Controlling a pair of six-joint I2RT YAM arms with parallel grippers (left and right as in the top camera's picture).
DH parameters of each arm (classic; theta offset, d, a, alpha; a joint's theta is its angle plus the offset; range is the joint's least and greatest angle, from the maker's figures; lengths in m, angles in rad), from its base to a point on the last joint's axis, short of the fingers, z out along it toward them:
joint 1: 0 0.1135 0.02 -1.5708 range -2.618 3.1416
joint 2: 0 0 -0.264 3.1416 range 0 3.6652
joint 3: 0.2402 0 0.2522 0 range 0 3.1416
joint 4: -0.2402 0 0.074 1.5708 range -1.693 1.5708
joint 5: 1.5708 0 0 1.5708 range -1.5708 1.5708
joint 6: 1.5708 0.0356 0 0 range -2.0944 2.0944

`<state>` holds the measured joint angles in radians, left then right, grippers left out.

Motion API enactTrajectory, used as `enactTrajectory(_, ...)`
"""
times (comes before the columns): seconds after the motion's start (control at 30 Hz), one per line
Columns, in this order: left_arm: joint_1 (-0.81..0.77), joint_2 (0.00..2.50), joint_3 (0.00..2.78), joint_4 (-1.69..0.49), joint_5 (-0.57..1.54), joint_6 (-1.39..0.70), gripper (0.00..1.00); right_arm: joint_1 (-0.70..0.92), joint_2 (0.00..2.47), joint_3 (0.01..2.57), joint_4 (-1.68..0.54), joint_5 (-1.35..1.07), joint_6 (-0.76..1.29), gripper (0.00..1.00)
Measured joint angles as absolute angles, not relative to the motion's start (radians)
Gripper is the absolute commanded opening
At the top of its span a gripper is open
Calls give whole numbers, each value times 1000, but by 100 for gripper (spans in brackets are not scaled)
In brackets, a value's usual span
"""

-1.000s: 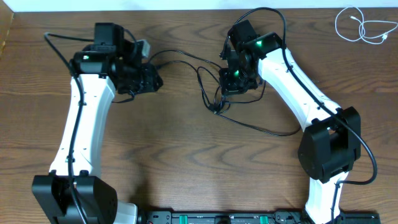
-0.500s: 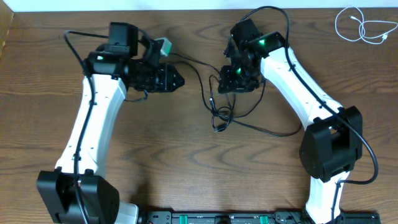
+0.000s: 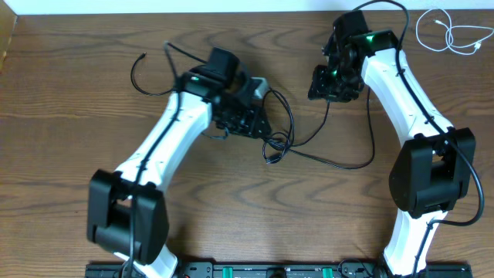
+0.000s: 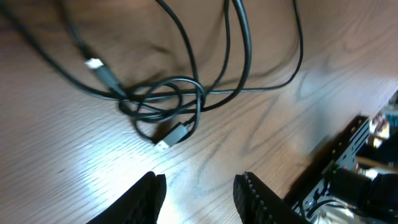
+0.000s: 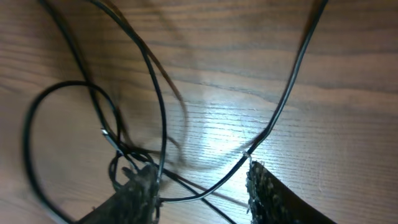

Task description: Untangle cables

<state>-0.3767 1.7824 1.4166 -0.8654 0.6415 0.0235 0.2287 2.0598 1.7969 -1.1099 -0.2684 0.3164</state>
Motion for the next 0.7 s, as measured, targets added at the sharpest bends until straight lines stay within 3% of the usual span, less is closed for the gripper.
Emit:
enactTrajectory(0.33, -447, 1837, 1415, -858, 533, 45, 50, 219, 2060, 1739, -1111, -250, 288, 49)
enactTrajectory(0.7, -529, 1888, 1415, -828, 477, 392, 50, 219, 2060, 1726, -1110, -247, 263, 51)
